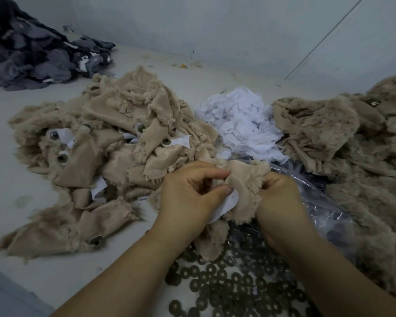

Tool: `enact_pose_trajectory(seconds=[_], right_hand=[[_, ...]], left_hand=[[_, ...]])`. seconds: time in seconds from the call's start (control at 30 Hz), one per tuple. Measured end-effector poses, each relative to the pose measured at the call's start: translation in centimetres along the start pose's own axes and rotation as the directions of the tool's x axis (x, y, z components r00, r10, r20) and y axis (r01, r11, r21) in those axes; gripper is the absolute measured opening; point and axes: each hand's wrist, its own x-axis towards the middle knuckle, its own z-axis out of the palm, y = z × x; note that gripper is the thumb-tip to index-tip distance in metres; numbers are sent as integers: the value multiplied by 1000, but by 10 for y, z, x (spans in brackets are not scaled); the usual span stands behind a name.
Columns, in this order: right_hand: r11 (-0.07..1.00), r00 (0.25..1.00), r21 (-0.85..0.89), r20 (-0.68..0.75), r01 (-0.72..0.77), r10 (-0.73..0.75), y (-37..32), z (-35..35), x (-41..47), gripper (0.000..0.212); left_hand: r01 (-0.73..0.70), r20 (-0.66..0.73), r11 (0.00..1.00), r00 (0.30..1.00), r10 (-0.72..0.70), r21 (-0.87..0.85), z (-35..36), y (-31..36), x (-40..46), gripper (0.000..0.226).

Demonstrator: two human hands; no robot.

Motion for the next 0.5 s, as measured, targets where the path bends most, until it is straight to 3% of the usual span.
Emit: enact_pose_trajectory(seconds=[0.07,0.13,0.2,0.23,0.3,0.37,0.43,0.5], right_hand=[[999,999,17,-22,-43,43,2,-1,2,8],[987,992,126,-63,-98,107,0,-2,4,19],[949,989,283,-15,-137,147,-7,-1,4,32],[950,989,274,12,-148,150,-10,0,3,39],[998,997,19,44,-65,64,-8,-1,1,57],[983,1000,-184,26,20,-15,-4,1,-2,46],[995,1000,-102,3,-20,20,0,0,-1,35],[994,995,62,24,-94,93,-2,0,0,40]], left_hand=[[-6,-9,1000,1000,6,7,-1,-2,0,33],[-12,-14,1000,1000,12,16,-1,-4,0,30],[-25,-16,999,1000,26,37,-1,-4,1,28],[-35,-16,998,999,36,53,-1,-4,1,27],[-67,-8,994,998,68,82,-1,-6,0,23],[-92,2,991,996,92,96,0,-6,-1,26],[-80,15,993,997,79,90,1,-7,-2,29],[-41,23,997,999,40,60,1,-6,-1,29]])
